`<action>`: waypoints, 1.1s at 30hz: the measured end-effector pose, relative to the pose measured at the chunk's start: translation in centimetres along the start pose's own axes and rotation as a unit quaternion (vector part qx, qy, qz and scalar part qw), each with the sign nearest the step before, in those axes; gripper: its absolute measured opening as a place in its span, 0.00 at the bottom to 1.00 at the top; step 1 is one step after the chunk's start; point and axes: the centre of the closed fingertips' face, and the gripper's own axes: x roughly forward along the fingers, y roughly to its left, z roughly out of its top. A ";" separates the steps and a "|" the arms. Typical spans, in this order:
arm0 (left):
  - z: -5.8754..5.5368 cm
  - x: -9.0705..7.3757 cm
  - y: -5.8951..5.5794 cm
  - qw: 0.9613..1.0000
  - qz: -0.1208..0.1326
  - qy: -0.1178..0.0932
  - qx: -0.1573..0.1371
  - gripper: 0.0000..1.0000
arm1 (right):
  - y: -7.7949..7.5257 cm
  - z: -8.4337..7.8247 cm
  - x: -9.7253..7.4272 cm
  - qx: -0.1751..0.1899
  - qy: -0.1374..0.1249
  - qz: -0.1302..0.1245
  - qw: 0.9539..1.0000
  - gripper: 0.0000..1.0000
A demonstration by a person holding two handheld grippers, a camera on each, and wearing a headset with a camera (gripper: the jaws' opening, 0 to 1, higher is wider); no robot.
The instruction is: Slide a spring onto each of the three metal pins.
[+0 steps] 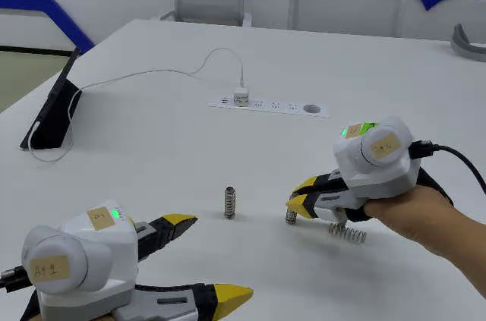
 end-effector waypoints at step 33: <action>0.7 0.6 0.0 1.000 -0.007 -0.003 0.008 0.78 | 0.4 0.1 -3.2 0.010 -0.024 -0.014 1.000 0.22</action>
